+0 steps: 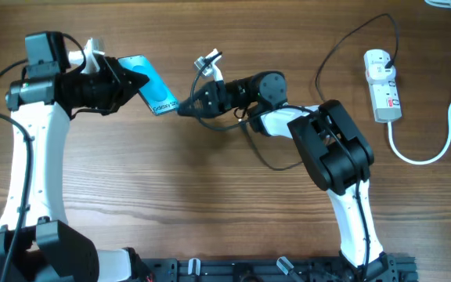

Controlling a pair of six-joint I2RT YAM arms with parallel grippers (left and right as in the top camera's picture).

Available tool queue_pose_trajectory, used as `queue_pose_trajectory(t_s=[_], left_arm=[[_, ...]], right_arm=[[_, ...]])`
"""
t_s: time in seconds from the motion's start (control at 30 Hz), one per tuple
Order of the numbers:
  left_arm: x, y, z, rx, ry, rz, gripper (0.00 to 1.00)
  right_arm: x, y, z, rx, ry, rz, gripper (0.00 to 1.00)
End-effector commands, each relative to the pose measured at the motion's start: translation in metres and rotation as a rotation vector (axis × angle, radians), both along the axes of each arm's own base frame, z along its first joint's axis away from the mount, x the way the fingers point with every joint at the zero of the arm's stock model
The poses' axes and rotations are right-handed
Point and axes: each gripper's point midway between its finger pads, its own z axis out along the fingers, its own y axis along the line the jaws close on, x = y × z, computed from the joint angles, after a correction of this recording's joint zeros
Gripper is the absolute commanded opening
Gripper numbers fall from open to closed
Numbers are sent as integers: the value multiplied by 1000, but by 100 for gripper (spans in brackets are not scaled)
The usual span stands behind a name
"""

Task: Plug charger to phone and switch on socket
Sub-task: 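Raise the phone upright with the left gripper, screen facing forward, then move the right gripper down to the black cable's USB-C plug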

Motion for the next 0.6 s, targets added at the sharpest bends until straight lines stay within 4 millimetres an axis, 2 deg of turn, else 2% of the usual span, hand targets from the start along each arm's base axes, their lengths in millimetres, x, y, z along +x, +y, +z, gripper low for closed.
queue_pose_trajectory(t_s=[0.0, 0.17, 0.27, 0.33, 0.43, 0.5, 0.53, 0.57], left_arm=[[-8, -7, 28, -150, -54, -60, 4], [-19, -24, 60, -310, -176, -203, 4], [-30, -37, 99, -483, -303, -336, 4], [-34, -40, 108, -525, -332, -375, 4], [-37, -49, 109, -535, -327, -404, 4], [-39, -57, 109, -536, -324, -426, 4], [-40, -63, 108, -535, -320, -441, 4], [-42, -68, 108, -535, -314, -453, 4]], right_arm=[[-2, -17, 5, 19, -141, 29, 82], [25, -32, -5, -25, -48, -36, 79], [63, -41, -13, -34, 47, -182, 77], [81, -46, -26, -52, 56, -260, 76], [103, -51, -79, -177, 24, -381, 75], [110, -56, -111, -283, 11, -449, 69], [113, -60, -121, -321, 16, -475, 63], [116, -64, -123, -328, 21, -483, 58]])
